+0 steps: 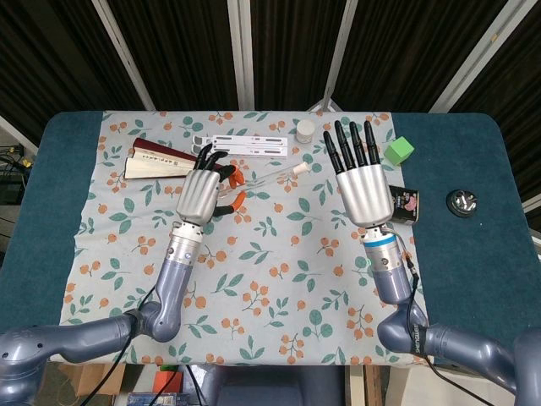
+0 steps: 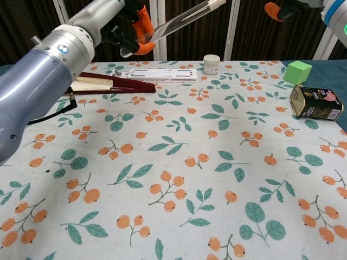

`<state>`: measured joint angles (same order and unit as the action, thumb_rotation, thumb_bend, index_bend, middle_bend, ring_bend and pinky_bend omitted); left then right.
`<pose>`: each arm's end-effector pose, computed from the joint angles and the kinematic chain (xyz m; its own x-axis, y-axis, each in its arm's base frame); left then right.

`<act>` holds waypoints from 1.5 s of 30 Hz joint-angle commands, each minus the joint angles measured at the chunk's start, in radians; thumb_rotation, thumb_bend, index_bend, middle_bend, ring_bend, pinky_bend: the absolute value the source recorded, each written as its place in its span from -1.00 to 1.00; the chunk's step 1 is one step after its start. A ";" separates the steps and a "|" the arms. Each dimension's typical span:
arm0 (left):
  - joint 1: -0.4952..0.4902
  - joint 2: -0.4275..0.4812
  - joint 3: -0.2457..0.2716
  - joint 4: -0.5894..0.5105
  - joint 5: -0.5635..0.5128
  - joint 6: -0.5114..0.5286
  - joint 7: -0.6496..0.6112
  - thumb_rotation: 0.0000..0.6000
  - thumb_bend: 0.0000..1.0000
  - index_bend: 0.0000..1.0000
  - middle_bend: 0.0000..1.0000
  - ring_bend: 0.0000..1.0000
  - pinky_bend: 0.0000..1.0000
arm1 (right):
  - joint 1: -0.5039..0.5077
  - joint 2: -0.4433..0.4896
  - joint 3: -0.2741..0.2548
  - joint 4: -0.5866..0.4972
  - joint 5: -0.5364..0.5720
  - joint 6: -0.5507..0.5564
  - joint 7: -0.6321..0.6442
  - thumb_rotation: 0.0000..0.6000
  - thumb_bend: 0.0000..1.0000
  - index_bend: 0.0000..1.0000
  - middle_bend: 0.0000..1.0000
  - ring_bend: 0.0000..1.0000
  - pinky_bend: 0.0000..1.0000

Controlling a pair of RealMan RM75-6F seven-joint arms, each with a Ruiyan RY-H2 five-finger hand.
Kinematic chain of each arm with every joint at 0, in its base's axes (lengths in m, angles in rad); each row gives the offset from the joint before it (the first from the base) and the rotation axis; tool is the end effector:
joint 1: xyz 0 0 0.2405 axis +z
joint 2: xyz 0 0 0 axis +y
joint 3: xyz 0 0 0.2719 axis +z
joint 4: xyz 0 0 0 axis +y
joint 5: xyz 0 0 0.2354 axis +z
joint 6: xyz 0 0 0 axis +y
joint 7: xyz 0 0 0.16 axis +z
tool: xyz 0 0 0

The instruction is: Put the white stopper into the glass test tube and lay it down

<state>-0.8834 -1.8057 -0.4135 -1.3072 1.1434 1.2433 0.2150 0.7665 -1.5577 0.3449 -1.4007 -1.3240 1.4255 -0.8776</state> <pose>-0.0458 0.4197 -0.0325 0.0389 -0.0620 0.9973 0.9298 -0.3634 -0.0588 -0.0981 -0.4116 0.0634 0.6597 0.5075 0.5543 -0.5919 -0.1036 0.7993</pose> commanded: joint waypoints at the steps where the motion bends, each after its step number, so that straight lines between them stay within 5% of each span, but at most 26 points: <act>1: 0.029 0.030 0.031 -0.019 0.013 0.001 -0.006 1.00 0.20 0.28 0.32 -0.63 -1.00 | -0.015 0.014 0.003 -0.009 0.014 0.006 0.006 1.00 -0.16 -0.99 -0.92 -1.00 -1.00; 11: 0.092 0.085 0.151 -0.018 0.069 -0.030 0.005 1.00 0.20 0.28 0.32 -0.63 -1.00 | -0.044 0.050 0.005 -0.064 0.033 0.019 0.018 1.00 -0.16 -0.99 -0.93 -1.00 -1.00; 26: 0.116 0.004 0.207 0.112 0.079 -0.075 -0.002 1.00 0.20 0.24 0.29 -0.63 -1.00 | -0.069 0.082 0.001 -0.114 0.053 0.025 0.013 1.00 -0.16 -0.99 -0.93 -1.00 -1.00; 36: 0.159 0.067 0.222 0.063 0.120 -0.060 -0.057 1.00 -0.29 -0.08 -0.17 -0.71 -1.00 | -0.072 0.077 0.004 -0.109 0.072 0.019 0.027 1.00 -0.16 -0.99 -0.93 -1.00 -1.00; 45: 0.214 0.139 0.197 -0.055 0.106 0.000 -0.047 1.00 -0.66 -0.60 -0.61 -0.89 -1.00 | -0.094 0.086 0.008 -0.144 0.107 0.018 0.064 1.00 -0.16 -0.99 -0.93 -1.00 -1.00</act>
<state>-0.6847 -1.6865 -0.2123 -1.3373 1.2517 1.2268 0.1608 0.6791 -1.4753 0.3505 -1.5340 -1.2273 1.4448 -0.8244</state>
